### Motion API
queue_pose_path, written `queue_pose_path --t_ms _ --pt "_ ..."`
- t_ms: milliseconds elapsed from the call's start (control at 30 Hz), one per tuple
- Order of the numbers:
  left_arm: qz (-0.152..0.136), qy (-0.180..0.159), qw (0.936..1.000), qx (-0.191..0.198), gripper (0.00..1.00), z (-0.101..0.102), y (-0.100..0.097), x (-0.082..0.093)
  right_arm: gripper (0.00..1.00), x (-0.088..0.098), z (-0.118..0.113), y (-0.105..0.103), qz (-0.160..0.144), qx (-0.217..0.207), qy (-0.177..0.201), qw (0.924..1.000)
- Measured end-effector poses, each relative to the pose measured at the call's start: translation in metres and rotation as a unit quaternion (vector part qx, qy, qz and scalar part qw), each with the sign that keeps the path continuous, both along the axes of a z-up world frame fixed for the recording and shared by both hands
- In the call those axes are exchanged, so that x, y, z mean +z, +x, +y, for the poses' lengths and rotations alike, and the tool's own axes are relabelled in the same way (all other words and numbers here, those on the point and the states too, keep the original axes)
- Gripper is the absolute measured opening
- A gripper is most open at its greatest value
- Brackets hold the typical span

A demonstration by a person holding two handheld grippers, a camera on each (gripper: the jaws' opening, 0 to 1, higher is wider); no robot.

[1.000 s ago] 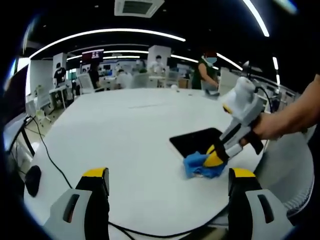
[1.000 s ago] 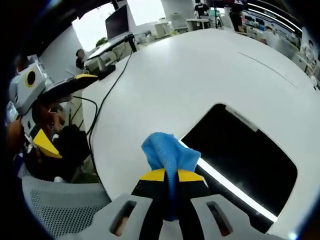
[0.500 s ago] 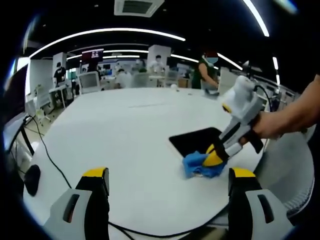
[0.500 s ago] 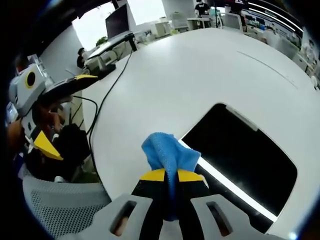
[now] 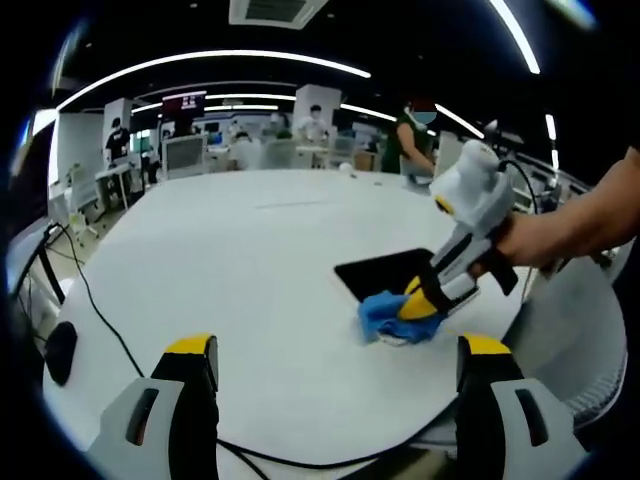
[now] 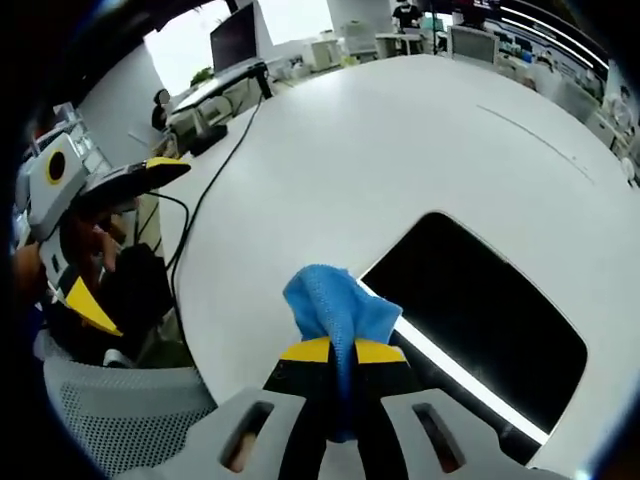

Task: Wipe the mirror surface with the cleaning cloth until all visible marks leave the cleaned area.

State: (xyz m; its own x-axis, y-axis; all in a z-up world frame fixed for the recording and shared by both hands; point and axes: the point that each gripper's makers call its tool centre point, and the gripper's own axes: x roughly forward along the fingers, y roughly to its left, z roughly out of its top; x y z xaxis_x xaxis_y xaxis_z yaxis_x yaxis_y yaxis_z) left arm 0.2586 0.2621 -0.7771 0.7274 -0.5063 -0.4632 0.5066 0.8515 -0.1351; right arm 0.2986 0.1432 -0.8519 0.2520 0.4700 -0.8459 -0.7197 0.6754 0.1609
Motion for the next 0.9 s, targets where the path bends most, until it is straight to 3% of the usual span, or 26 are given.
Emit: queue_pose_path --t_ms 900 --pt "0.014 -0.006 0.9999 0.007 1.0 0.001 0.007 -0.01 0.01 0.0 -0.006 0.059 0.003 -0.003 -0.01 0.9999"
